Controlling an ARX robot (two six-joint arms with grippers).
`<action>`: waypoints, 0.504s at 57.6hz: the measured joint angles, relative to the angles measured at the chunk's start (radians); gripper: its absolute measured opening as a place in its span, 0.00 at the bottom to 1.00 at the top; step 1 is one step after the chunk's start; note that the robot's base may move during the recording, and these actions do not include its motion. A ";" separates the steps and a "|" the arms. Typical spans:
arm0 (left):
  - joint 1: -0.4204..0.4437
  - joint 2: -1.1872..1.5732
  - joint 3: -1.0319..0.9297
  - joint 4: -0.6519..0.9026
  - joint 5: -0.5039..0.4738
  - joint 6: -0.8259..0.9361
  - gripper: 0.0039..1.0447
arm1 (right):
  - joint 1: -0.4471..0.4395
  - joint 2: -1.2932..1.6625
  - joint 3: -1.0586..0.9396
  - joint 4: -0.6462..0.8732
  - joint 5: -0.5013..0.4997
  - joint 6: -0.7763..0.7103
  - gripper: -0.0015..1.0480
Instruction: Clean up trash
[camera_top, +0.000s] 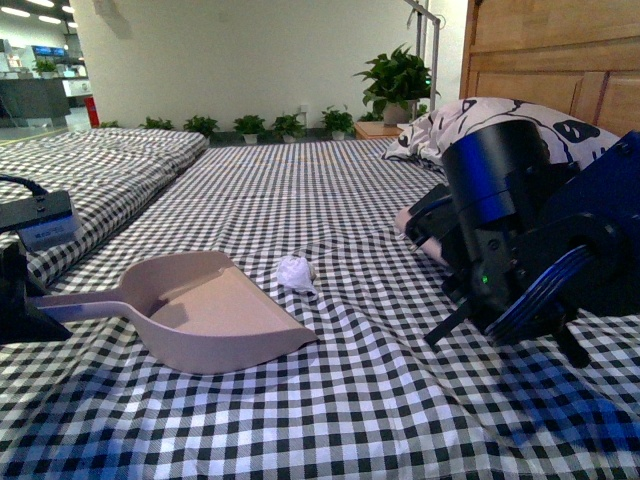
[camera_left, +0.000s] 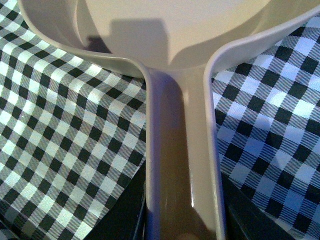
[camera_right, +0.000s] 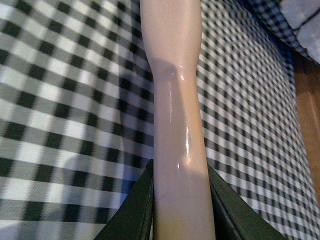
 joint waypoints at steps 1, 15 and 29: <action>0.000 0.000 0.000 0.000 0.000 0.000 0.25 | 0.005 0.003 0.000 -0.005 -0.005 0.001 0.20; 0.000 0.000 0.000 0.000 0.000 0.000 0.25 | 0.101 -0.010 -0.022 -0.227 -0.264 0.112 0.20; 0.002 0.000 0.000 0.000 -0.002 0.004 0.25 | 0.104 -0.151 -0.066 -0.329 -0.664 0.204 0.20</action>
